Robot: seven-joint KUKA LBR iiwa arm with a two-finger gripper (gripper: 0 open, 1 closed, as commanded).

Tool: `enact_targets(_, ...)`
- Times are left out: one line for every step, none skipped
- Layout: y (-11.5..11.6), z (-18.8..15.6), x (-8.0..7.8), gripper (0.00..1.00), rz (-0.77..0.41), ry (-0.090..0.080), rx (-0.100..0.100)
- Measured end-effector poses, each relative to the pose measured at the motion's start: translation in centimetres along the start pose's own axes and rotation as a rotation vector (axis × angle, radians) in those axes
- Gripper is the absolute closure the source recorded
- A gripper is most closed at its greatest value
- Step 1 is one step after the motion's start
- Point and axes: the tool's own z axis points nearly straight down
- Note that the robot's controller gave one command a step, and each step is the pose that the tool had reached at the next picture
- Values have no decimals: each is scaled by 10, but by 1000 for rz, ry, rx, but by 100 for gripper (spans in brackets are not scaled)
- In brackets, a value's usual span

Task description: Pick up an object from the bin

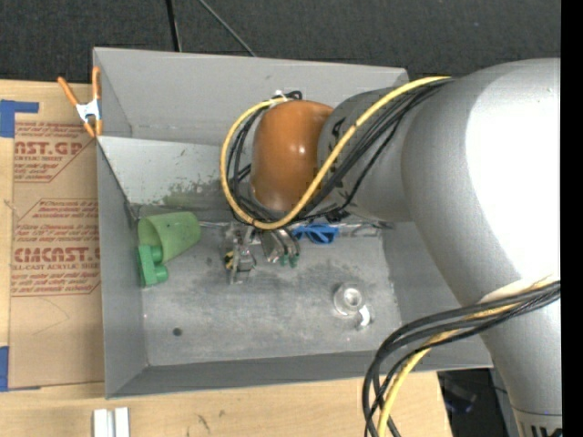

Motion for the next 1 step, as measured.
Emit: enact_targets(-1,-141,14,100,-20,-9,1)
